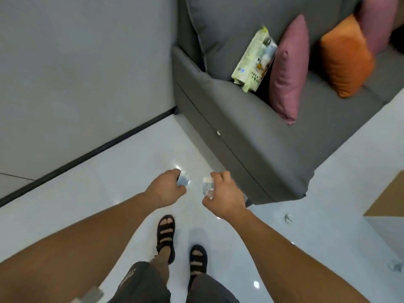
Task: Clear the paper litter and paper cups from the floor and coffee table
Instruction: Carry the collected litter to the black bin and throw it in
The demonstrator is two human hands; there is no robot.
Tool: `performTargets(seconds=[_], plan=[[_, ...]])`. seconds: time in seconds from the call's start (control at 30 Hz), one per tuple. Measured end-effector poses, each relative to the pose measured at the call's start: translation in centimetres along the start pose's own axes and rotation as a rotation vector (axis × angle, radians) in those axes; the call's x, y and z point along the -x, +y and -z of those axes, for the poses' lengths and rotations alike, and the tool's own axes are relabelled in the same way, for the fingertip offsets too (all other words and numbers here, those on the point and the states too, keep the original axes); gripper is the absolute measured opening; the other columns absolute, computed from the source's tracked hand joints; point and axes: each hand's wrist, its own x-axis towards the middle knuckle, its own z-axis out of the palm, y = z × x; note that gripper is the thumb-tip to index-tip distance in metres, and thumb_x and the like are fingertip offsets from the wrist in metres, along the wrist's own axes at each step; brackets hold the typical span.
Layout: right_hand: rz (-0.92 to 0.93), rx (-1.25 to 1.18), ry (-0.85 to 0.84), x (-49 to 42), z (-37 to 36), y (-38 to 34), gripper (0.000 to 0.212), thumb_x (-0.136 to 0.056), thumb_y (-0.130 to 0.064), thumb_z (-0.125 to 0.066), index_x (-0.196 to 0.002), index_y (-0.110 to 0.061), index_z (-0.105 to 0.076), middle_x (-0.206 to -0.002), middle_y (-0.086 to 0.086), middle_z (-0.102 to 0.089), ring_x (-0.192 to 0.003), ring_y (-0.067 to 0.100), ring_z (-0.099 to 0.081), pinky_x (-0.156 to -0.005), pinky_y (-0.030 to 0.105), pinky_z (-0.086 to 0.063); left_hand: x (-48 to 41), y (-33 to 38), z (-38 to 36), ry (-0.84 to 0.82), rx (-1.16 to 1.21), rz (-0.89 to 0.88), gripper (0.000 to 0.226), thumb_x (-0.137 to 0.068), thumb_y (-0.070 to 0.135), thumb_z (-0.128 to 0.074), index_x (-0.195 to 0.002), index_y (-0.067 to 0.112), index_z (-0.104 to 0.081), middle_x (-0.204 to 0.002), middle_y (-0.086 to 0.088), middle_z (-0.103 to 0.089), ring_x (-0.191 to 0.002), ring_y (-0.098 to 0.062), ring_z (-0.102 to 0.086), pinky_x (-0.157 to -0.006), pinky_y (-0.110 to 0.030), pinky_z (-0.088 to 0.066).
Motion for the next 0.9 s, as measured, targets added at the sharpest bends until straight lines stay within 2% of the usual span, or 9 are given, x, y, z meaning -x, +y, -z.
performTargets(seconds=[0.13,0.23,0.37,0.47,0.57,0.67,0.8,0.9], plan=[[0.139,0.075,-0.017,2.9,3.4,-5.0,0.068,-0.078,-0.036,-0.064,-0.138,-0.021,-0.037,-0.128,0.003,-0.038,-0.113,0.025,-0.048,-0.089,0.038,-0.049,7.0,0.1,3.5,0.149,0.043,0.071,0.017,-0.087,0.025,-0.058,-0.098,0.015,-0.051,-0.097,-0.005,-0.059,-0.081,-0.022,-0.057,-0.064,-0.029,-0.044],[0.235,0.135,-0.034,5.2,4.7,-8.3,0.068,-0.079,-0.036,-0.064,-0.139,-0.021,-0.037,-0.128,0.002,-0.038,-0.113,0.025,-0.048,-0.088,0.037,-0.048,12.9,-0.9,4.5,0.22,0.105,0.139,0.02,-0.086,0.027,-0.058,-0.101,0.015,-0.053,-0.095,-0.003,-0.059,-0.081,-0.021,-0.059,-0.069,-0.035,-0.051],[0.405,0.239,-0.068,8.0,4.8,-13.5,0.066,-0.078,-0.037,-0.062,-0.138,-0.021,-0.038,-0.127,0.001,-0.038,-0.109,0.023,-0.048,-0.082,0.033,-0.046,20.3,-4.4,5.3,0.344,0.186,0.23,0.013,-0.087,0.026,-0.057,-0.094,0.017,-0.051,-0.092,-0.001,-0.059,-0.077,-0.019,-0.057,-0.06,-0.027,-0.043],[0.545,0.324,-0.092,10.0,3.9,-18.6,0.067,-0.079,-0.039,-0.061,-0.139,-0.022,-0.037,-0.128,0.0,-0.037,-0.108,0.021,-0.048,-0.077,0.029,-0.042,26.0,-7.7,6.4,0.474,0.272,0.318,0.016,-0.087,0.027,-0.057,-0.099,0.018,-0.053,-0.095,0.0,-0.059,-0.079,-0.019,-0.058,-0.063,-0.028,-0.045],[0.689,0.401,-0.104,12.9,1.9,-24.9,0.069,-0.078,-0.041,-0.063,-0.14,-0.022,-0.038,-0.128,0.0,-0.038,-0.111,0.022,-0.048,-0.082,0.03,-0.045,32.5,-11.7,7.6,0.611,0.344,0.398,0.023,-0.087,0.027,-0.057,-0.108,0.018,-0.054,-0.099,0.0,-0.059,-0.084,-0.019,-0.059,-0.066,-0.028,-0.047],[0.833,0.464,-0.121,16.8,-1.5,-32.1,0.071,-0.078,-0.041,-0.064,-0.14,-0.021,-0.038,-0.13,0.002,-0.038,-0.114,0.023,-0.048,-0.086,0.032,-0.046,39.8,-16.9,8.3,0.751,0.398,0.486,0.021,-0.088,0.026,-0.058,-0.105,0.016,-0.053,-0.098,-0.002,-0.059,-0.083,-0.019,-0.058,-0.068,-0.03,-0.048],[0.999,0.505,-0.15,23.5,-7.7,-42.2,0.069,-0.076,-0.041,-0.065,-0.138,-0.022,-0.04,-0.125,0.001,-0.04,-0.108,0.024,-0.05,-0.077,0.03,-0.042,50.8,-24.9,7.9,0.883,0.45,0.63,0.022,-0.088,0.026,-0.057,-0.106,0.014,-0.053,-0.098,-0.003,-0.06,-0.083,-0.02,-0.059,-0.068,-0.032,-0.05],[1.107,0.506,-0.203,29.1,-13.3,-49.1,0.07,-0.077,-0.042,-0.065,-0.138,-0.023,-0.04,-0.126,0.0,-0.04,-0.108,0.023,-0.051,-0.076,0.029,-0.04,59.4,-30.7,7.2,0.943,0.455,0.753,0.022,-0.087,0.025,-0.056,-0.105,0.013,-0.053,-0.098,-0.003,-0.06,-0.083,-0.021,-0.059,-0.068,-0.033,-0.049]])
